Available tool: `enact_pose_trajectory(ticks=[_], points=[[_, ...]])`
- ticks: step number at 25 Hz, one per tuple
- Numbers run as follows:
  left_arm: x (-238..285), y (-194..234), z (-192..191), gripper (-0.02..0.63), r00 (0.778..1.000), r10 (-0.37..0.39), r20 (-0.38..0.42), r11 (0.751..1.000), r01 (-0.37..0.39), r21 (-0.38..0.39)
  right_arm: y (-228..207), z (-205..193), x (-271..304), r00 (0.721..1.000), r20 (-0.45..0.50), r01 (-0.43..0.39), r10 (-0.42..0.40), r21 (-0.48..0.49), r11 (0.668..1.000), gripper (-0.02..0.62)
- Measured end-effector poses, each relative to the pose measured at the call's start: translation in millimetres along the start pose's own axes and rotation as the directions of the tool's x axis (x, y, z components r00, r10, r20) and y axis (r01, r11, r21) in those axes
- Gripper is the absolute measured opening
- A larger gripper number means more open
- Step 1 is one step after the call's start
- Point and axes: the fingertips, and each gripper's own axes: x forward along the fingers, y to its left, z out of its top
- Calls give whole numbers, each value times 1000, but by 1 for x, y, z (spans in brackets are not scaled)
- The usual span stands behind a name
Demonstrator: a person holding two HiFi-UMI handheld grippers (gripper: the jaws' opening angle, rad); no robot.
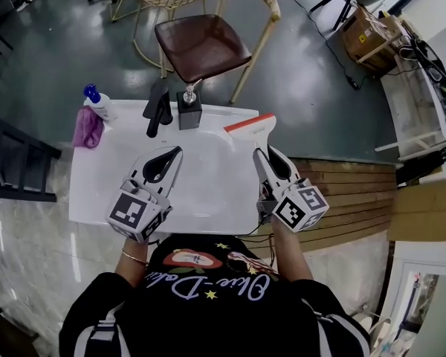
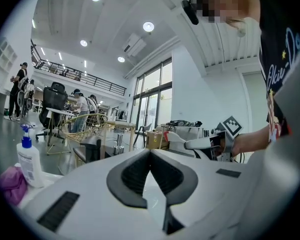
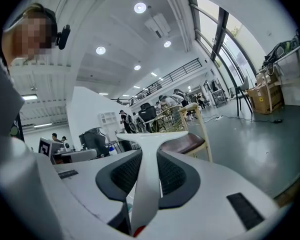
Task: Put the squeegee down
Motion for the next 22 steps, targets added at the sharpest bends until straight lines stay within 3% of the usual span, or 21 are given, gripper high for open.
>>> enact_pose_trajectory(ticks=[15,22], points=[[7,12,-1,6,999,31,-18,999,-31,-12,-8,-8,12,999,-42,2,-3,-22,1000,109],[13,13,-1,5,1000,7,-9,1000,-7,-8,-15,-16,15,998,-65,23,-25,-36,999,109]])
